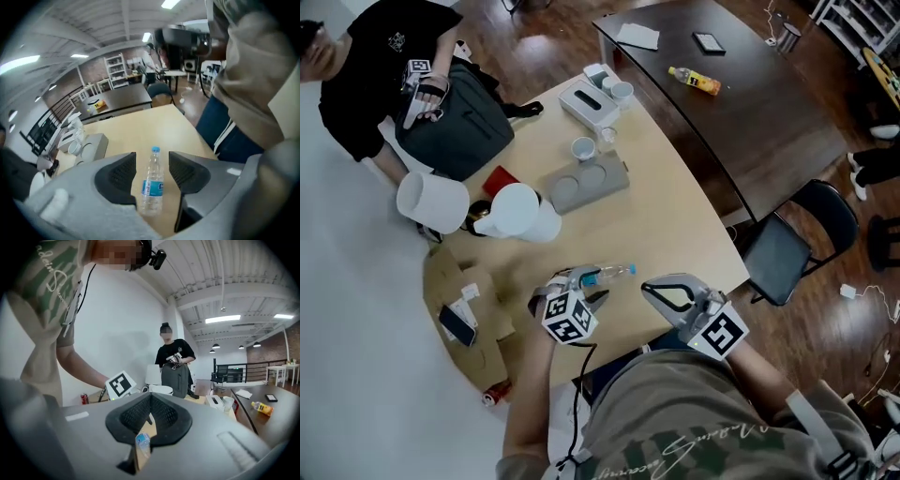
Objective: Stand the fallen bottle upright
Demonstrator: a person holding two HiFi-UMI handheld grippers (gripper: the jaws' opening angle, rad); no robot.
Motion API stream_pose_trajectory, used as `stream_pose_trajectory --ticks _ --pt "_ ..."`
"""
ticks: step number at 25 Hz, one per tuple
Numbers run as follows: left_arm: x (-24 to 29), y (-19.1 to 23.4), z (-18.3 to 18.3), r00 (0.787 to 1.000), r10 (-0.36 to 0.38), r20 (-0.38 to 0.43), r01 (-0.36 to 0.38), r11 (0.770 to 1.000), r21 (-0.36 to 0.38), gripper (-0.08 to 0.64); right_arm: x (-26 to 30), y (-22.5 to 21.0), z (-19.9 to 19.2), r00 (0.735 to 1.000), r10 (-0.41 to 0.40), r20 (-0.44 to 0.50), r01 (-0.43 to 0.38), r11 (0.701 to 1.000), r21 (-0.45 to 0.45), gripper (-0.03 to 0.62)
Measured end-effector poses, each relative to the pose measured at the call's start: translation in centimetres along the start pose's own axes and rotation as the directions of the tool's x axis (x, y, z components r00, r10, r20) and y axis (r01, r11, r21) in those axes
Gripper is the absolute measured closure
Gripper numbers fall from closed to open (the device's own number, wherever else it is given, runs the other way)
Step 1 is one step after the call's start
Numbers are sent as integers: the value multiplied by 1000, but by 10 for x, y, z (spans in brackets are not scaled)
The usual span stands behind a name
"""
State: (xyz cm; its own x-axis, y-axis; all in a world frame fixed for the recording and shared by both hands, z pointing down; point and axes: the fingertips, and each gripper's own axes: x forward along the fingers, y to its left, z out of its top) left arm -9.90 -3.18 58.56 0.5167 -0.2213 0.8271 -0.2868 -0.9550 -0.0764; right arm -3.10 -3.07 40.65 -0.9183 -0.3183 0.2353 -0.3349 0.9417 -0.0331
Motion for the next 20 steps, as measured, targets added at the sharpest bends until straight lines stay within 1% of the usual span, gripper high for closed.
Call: stream_pose_trajectory --ticks 2,3,5,7,9,12,14,16,20 --pt "28 6 -8 994 -37 -105 47 994 99 328 -2 -6 -4 1000 -26 -4 26 999 20 588" --pt "41 8 -14 987 -53 -154 74 988 136 328 -4 -12 -8 999 -47 -25 47 999 4 588" --pt "61 7 -30 964 -87 -250 137 972 190 328 -11 -23 -18 991 -103 -84 98 993 -59 588" --pt "75 1 -41 943 -121 -309 193 958 214 328 -18 -34 -25 981 -152 -119 139 984 -109 588" --pt "85 -4 -46 932 -141 -334 222 951 216 328 -24 -44 -28 975 -186 -125 171 977 -126 588" --pt "98 -8 -56 916 -138 -377 240 941 240 330 -29 -53 -33 967 -215 -134 201 974 -108 588" --pt "106 -9 -64 906 -138 -401 250 937 243 330 -28 -54 -34 967 -213 -140 201 975 -93 588" --pt "112 -10 -71 898 -155 -412 261 941 214 330 -25 -52 -33 970 -198 -138 189 979 -78 588" --pt "117 -7 -71 904 -159 -396 243 955 172 327 -19 -45 -35 976 -175 -131 169 984 -59 588"
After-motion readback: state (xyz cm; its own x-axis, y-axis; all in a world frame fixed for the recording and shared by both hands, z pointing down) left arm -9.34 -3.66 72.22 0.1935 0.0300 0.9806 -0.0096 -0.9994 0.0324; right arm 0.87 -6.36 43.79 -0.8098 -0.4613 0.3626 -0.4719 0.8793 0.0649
